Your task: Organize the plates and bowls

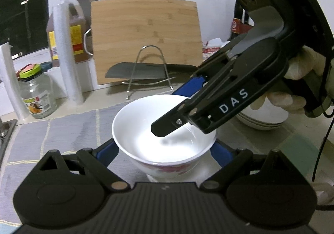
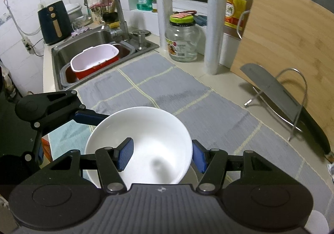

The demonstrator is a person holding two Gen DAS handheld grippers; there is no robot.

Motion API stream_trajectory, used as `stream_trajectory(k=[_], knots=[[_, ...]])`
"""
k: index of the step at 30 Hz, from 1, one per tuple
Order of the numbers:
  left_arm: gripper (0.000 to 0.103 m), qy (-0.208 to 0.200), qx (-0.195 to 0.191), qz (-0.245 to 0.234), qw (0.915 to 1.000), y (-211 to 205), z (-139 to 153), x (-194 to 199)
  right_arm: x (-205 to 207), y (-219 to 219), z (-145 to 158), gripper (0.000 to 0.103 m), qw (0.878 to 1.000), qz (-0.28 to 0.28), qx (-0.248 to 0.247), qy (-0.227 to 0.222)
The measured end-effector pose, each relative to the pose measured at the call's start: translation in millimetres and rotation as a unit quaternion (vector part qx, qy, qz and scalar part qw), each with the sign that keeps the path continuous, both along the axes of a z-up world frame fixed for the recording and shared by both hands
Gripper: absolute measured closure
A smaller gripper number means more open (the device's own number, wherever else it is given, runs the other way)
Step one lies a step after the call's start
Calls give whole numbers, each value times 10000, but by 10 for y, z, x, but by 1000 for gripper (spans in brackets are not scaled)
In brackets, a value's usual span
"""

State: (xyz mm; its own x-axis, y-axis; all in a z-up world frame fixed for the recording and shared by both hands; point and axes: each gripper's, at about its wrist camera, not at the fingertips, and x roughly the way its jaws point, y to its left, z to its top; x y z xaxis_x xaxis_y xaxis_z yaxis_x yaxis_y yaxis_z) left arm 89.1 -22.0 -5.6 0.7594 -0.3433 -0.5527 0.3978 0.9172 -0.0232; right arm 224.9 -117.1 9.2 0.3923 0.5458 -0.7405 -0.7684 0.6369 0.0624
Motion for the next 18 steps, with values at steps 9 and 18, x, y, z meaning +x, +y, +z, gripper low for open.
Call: stream_trajectory(k=[9, 18], knots=[[9, 170, -74, -112, 9998, -90, -86, 33, -32, -121, -77, 37, 9999, -84, -94, 81], [9, 329, -44, -177, 9993, -109, -143, 68, -16, -151, -200, 37, 9996, -103, -174, 205]])
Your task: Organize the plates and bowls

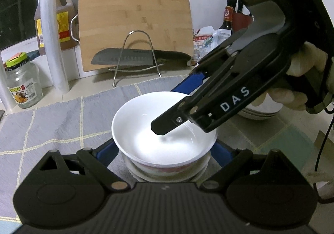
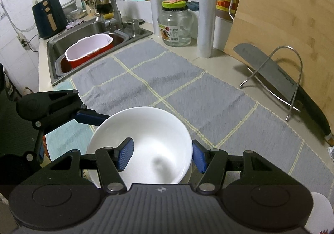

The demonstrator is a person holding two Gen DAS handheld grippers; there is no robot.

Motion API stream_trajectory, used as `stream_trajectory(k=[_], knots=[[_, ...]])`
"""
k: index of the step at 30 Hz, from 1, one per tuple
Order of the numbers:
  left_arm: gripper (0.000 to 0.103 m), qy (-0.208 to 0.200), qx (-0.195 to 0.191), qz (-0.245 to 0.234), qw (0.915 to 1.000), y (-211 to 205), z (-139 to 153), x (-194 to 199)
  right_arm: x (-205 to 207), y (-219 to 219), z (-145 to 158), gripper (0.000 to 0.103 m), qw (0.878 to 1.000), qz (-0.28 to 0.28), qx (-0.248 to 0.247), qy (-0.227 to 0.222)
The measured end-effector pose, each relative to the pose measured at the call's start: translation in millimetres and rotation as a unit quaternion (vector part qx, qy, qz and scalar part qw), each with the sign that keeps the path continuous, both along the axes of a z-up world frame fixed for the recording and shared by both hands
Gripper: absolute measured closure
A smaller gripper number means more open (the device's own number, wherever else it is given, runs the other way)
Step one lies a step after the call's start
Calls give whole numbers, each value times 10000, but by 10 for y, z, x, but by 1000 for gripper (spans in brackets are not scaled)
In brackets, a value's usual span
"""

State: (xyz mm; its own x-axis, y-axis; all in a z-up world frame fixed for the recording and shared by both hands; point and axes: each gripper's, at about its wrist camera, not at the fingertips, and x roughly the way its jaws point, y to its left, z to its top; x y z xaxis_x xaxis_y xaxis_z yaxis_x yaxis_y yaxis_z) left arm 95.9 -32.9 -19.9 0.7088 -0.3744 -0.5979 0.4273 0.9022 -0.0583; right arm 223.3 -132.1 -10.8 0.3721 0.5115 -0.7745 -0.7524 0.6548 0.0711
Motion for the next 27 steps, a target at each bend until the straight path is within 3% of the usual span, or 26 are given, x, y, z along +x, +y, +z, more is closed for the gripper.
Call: stream_trajectory(k=[27], knots=[[9, 131, 33, -119, 9998, -34, -45, 50, 45, -19, -123, 37, 9999, -109, 0, 111]])
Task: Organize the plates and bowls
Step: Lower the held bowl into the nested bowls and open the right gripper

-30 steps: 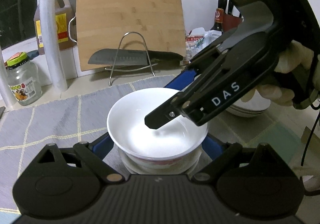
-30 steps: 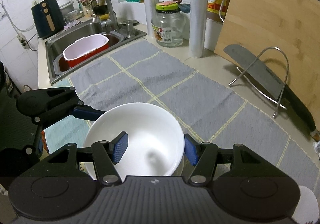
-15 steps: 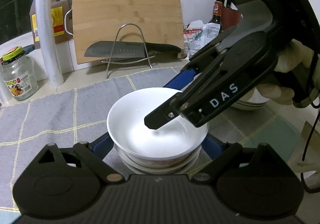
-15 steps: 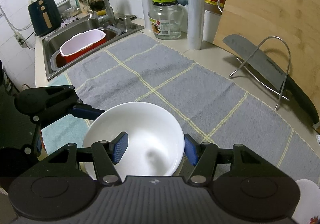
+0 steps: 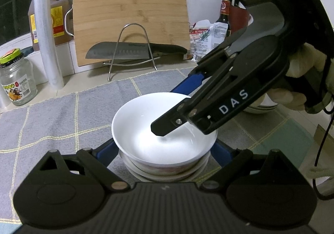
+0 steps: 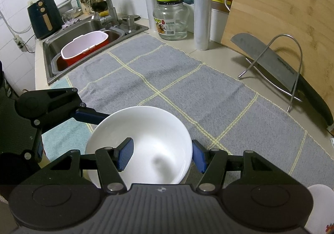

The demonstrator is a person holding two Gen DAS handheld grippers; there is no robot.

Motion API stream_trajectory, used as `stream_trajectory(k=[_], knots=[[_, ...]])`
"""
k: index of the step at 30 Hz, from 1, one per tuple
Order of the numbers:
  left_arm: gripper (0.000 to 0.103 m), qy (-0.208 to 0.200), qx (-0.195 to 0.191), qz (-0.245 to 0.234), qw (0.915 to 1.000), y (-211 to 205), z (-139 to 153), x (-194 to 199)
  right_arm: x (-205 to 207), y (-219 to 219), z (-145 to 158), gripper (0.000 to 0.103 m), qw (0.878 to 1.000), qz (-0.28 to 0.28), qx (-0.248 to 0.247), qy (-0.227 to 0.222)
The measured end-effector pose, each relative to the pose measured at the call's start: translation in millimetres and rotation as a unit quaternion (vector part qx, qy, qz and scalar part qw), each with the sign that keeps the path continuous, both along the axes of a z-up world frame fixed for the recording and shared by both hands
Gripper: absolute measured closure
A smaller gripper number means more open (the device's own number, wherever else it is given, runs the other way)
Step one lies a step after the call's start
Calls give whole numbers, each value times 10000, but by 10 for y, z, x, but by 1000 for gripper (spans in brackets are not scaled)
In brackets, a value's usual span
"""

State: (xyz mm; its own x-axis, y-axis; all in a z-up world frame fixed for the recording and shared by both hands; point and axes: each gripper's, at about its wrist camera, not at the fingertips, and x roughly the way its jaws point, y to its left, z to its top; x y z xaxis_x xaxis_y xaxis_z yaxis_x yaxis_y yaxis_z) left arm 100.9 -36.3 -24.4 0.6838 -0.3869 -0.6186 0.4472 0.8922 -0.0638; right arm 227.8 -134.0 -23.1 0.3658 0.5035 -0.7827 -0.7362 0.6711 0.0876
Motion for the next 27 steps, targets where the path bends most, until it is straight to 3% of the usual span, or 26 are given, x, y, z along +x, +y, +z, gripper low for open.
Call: stream_trajectory(k=[9, 13, 19, 27], knots=[[8, 63, -43, -24, 10000, -2, -19, 13, -4, -5, -12, 31, 10000, 6, 49, -5], [8, 18, 18, -56, 10000, -20, -17, 9, -23, -4, 19, 15, 9998, 62, 151, -77], [8, 49, -44, -117, 9999, 10, 6, -10, -43, 8, 44, 3, 9997, 55, 138, -198], [3, -97, -251, -258, 9993, 101, 142, -99, -60, -27, 74, 0, 9994, -34, 166, -301]])
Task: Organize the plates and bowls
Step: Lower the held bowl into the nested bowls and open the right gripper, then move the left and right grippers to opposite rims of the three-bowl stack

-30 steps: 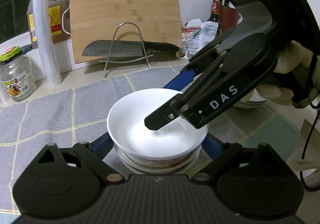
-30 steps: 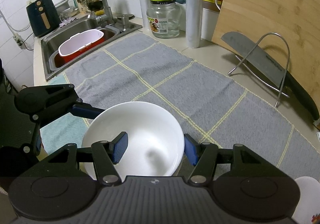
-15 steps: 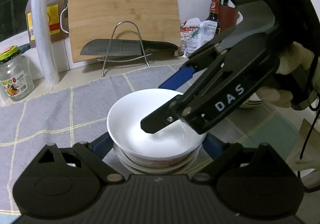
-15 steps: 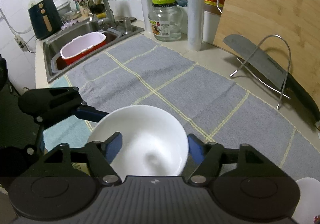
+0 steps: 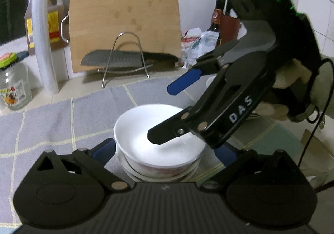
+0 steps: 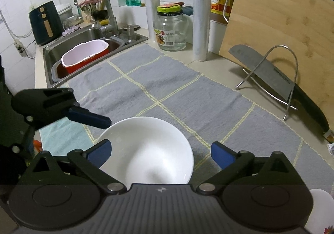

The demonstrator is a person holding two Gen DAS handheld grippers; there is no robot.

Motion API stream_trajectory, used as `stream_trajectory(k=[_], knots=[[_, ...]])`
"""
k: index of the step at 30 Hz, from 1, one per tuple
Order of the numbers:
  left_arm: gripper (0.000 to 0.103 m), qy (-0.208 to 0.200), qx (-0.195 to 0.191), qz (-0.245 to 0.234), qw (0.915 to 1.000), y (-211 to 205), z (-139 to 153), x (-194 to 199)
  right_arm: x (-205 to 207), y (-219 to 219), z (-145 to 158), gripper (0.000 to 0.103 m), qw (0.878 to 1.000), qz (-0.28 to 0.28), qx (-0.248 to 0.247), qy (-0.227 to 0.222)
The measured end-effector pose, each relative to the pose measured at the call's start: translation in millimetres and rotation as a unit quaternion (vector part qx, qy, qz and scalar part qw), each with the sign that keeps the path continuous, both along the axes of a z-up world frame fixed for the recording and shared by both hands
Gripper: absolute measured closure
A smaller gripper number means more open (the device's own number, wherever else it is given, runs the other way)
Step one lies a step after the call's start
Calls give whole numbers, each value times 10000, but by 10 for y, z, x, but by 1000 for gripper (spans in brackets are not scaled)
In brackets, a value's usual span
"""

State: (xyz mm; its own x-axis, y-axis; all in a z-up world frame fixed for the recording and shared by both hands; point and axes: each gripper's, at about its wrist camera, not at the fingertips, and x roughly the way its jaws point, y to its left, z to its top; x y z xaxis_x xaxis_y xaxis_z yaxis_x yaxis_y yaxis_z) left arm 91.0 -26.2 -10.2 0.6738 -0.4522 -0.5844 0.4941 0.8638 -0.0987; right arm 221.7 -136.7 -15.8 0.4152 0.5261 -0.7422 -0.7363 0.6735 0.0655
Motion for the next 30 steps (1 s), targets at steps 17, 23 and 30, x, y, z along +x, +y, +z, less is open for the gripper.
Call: stream_trajectory(k=[17, 23, 30], knots=[[3, 426, 237, 32, 9988, 330, -104, -43, -134, -260, 80, 0, 9986, -483, 187, -105], [3, 529, 241, -41, 9983, 338, -171, -34, -252, -76, -28, 0, 9987, -492, 38, -140], [3, 603, 213, -249, 9976, 363, -207, -5, -372, 103, -108, 0, 9974, -632, -177, -290]])
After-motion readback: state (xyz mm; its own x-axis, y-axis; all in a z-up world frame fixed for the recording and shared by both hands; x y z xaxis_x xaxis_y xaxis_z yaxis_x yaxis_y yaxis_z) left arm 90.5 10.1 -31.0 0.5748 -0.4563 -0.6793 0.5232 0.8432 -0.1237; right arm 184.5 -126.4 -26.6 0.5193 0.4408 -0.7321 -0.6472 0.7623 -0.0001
